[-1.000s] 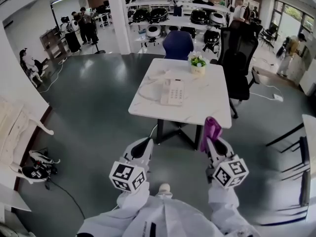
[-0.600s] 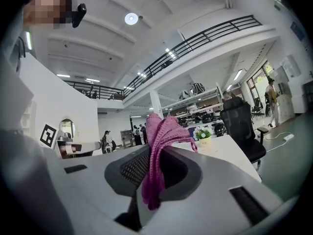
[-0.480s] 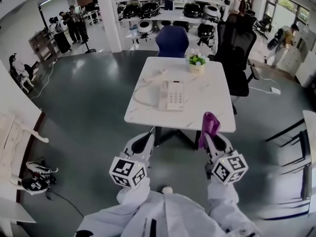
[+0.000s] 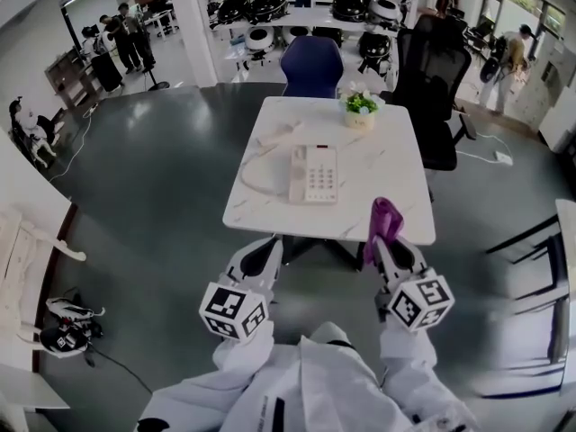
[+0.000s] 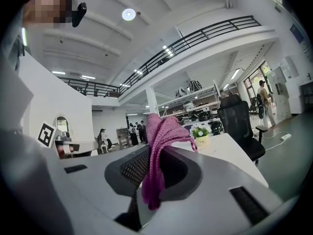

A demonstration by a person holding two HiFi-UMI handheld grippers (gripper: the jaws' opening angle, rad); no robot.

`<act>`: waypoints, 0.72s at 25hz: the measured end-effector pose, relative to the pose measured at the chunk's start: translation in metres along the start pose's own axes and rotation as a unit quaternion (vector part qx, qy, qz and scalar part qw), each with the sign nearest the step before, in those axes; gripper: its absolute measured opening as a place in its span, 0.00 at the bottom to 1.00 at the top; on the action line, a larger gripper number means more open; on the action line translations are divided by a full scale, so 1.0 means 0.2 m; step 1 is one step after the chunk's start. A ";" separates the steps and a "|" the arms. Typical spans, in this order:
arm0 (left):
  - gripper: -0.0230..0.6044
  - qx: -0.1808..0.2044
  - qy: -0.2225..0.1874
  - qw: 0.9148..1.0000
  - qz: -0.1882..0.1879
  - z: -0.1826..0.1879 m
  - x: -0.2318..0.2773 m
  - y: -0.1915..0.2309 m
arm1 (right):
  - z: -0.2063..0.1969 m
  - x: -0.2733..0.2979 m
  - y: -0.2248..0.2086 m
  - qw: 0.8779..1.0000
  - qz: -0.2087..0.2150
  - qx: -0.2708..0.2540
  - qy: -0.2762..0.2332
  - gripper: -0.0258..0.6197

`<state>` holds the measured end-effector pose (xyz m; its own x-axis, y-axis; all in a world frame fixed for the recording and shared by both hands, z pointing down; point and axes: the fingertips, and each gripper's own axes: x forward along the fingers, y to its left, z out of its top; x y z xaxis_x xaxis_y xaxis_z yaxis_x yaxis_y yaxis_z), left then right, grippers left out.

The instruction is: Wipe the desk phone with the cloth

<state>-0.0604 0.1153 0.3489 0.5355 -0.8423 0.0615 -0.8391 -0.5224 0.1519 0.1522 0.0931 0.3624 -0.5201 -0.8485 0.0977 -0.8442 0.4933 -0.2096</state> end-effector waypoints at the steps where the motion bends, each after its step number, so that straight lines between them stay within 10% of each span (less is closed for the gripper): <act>1: 0.03 0.000 0.000 1.000 0.002 0.00 0.01 0.02 | 0.00 0.02 0.00 1.000 0.001 0.000 0.001 0.09; 18: 0.03 -0.031 0.019 0.999 0.039 -0.05 0.45 0.35 | 0.01 0.58 -0.29 0.999 0.028 0.017 0.033 0.09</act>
<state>-0.0695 0.0052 0.3746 0.4737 -0.8734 0.1129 -0.8711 -0.4458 0.2060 0.1404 -0.0344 0.3847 -0.5743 -0.8050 0.1490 -0.8097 0.5316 -0.2485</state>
